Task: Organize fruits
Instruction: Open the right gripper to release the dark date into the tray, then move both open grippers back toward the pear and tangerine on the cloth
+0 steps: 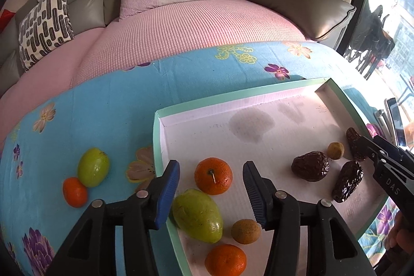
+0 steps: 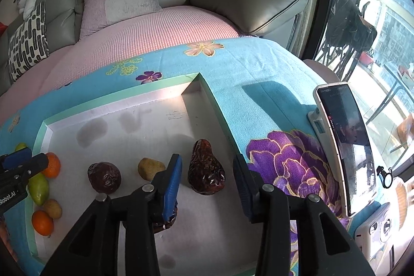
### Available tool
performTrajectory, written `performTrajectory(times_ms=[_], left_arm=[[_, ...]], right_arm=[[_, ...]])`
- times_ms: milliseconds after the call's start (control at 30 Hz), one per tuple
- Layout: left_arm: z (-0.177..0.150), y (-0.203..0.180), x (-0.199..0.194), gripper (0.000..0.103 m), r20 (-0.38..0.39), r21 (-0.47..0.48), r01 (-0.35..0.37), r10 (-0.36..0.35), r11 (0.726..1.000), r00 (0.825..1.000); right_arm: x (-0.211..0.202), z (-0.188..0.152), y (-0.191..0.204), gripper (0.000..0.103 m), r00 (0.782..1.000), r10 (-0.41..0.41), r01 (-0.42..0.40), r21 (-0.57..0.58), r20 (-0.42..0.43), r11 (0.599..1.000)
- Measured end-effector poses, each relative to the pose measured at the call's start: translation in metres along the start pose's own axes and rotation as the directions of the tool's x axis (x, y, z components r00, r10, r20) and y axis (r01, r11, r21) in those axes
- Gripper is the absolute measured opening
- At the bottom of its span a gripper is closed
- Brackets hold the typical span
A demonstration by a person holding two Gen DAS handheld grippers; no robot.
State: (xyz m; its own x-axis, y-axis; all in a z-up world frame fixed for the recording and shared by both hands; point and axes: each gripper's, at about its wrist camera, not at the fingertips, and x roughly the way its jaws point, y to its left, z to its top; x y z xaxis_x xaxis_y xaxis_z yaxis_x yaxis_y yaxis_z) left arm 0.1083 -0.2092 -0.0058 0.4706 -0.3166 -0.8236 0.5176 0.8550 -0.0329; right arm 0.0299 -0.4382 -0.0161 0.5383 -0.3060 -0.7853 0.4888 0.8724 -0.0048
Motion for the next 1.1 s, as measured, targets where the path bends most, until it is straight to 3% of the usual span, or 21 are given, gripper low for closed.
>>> performTrajectory(times_ms=[100,500,833,933,1000,1100], left_arm=[[-0.004,0.009,-0.012,0.059,0.023,-0.022,-0.006,0.007,1.000,1.000],[-0.037,0.059,-0.038,0.069,0.070,-0.101,-0.041,0.048,0.994,0.996],[-0.051,0.081,-0.038,0.075,0.086,-0.174,-0.017,0.032,0.985,0.996],[-0.054,0.081,-0.037,0.083,0.080,-0.176,-0.002,0.016,0.984,0.997],[-0.057,0.082,-0.036,0.092,0.077,-0.174,-0.009,0.022,0.985,0.997],[-0.059,0.085,-0.037,0.096,0.082,-0.186,-0.013,0.028,0.983,0.996]], right_arm=[[-0.008,0.001,0.002,0.055,1.000,0.000,0.000,-0.013,0.014,1.000],[-0.031,-0.007,0.018,0.057,0.999,0.015,-0.014,-0.016,0.040,1.000],[-0.035,-0.005,0.027,0.058,0.999,-0.024,0.026,-0.045,0.047,0.999],[-0.037,-0.005,0.032,0.087,0.998,-0.026,0.029,-0.052,0.063,0.998],[-0.038,-0.005,0.035,0.087,0.997,-0.021,0.025,-0.061,0.068,0.998],[-0.039,-0.005,0.042,0.088,0.997,-0.016,0.023,-0.086,0.077,0.996]])
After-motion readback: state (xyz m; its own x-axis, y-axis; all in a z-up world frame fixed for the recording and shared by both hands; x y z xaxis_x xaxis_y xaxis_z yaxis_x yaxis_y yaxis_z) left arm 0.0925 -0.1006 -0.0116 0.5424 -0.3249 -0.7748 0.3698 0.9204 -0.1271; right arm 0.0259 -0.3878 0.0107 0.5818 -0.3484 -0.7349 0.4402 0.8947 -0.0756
